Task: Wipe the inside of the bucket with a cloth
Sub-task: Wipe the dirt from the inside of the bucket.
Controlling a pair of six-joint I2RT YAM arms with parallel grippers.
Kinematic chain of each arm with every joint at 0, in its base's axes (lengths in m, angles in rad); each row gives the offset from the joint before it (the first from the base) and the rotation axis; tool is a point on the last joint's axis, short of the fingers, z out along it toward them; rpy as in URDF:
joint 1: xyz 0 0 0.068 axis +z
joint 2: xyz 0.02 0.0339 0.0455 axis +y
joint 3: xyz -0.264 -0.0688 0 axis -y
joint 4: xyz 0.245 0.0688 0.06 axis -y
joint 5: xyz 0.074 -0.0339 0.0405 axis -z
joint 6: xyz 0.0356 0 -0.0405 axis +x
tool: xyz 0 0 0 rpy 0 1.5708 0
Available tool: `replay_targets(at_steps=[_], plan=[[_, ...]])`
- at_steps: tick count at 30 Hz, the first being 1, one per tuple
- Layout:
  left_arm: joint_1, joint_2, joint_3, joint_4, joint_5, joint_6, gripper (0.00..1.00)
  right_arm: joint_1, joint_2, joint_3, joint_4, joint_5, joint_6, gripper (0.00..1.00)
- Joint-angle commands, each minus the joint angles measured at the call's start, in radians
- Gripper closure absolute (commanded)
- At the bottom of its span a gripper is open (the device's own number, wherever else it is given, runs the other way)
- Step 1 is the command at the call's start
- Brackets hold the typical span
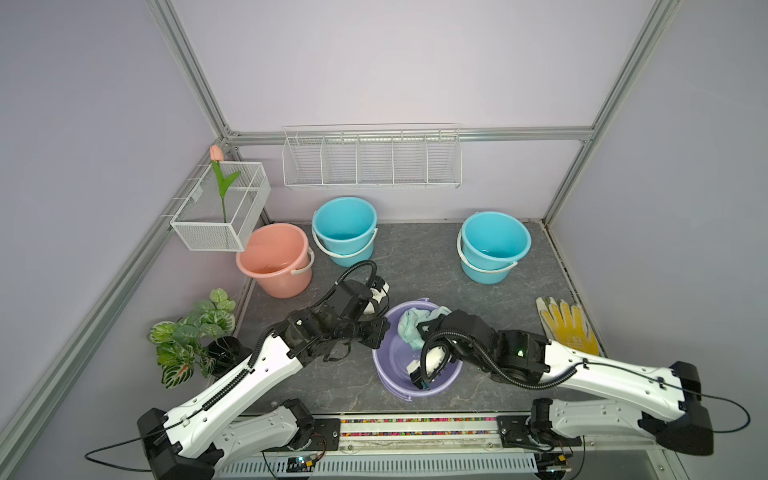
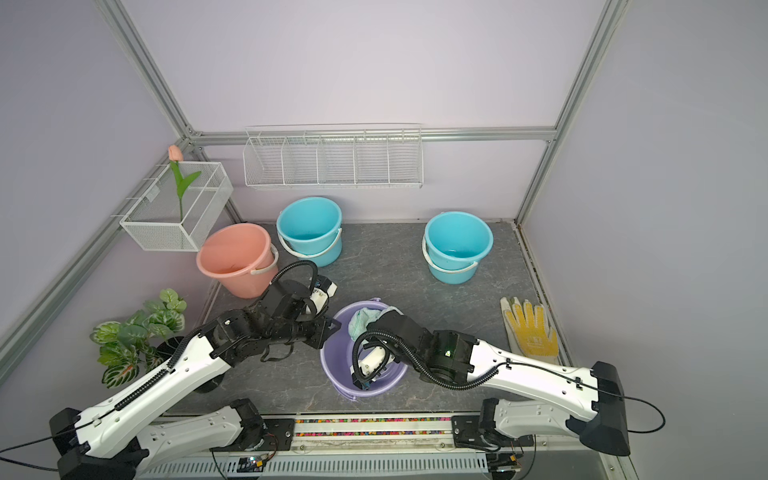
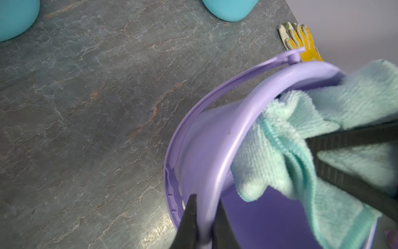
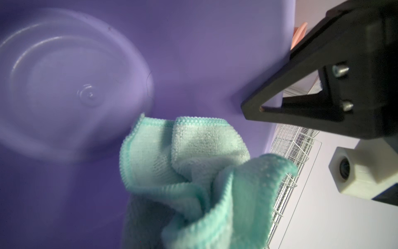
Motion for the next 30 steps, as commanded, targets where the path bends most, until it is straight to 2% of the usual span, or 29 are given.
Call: replay_targets(at_steps=[1, 9, 15, 18, 30], plan=[[-0.003, 0.000, 0.027, 0.009, 0.000, 0.010, 1.00, 0.010, -0.031, -0.005, -0.034, 0.053, -0.037, 0.93], [-0.004, 0.007, 0.027, 0.016, 0.008, 0.014, 1.00, 0.044, -0.038, 0.036, -0.078, 0.106, -0.044, 0.93], [-0.004, 0.036, 0.076, -0.017, 0.001, 0.029, 1.00, 0.044, -0.007, 0.024, -0.036, 0.100, -0.017, 0.93], [-0.004, 0.047, 0.084, -0.020, 0.015, 0.025, 1.00, 0.059, 0.017, 0.042, -0.063, 0.151, -0.011, 0.93], [-0.005, 0.040, 0.008, 0.014, 0.015, -0.012, 1.00, 0.087, 0.002, 0.095, -0.119, 0.264, -0.029, 0.93]])
